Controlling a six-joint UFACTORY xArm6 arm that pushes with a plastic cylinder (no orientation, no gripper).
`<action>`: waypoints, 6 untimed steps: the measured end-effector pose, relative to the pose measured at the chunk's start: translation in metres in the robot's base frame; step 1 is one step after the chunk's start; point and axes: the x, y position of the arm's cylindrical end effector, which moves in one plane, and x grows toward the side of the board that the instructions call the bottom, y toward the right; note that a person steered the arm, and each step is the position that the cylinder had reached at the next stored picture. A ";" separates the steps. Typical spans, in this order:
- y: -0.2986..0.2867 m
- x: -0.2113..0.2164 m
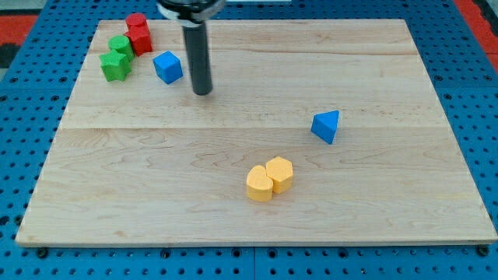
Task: Move the triangle towards the left side
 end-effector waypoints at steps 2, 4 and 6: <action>0.013 -0.038; 0.184 0.009; 0.267 0.092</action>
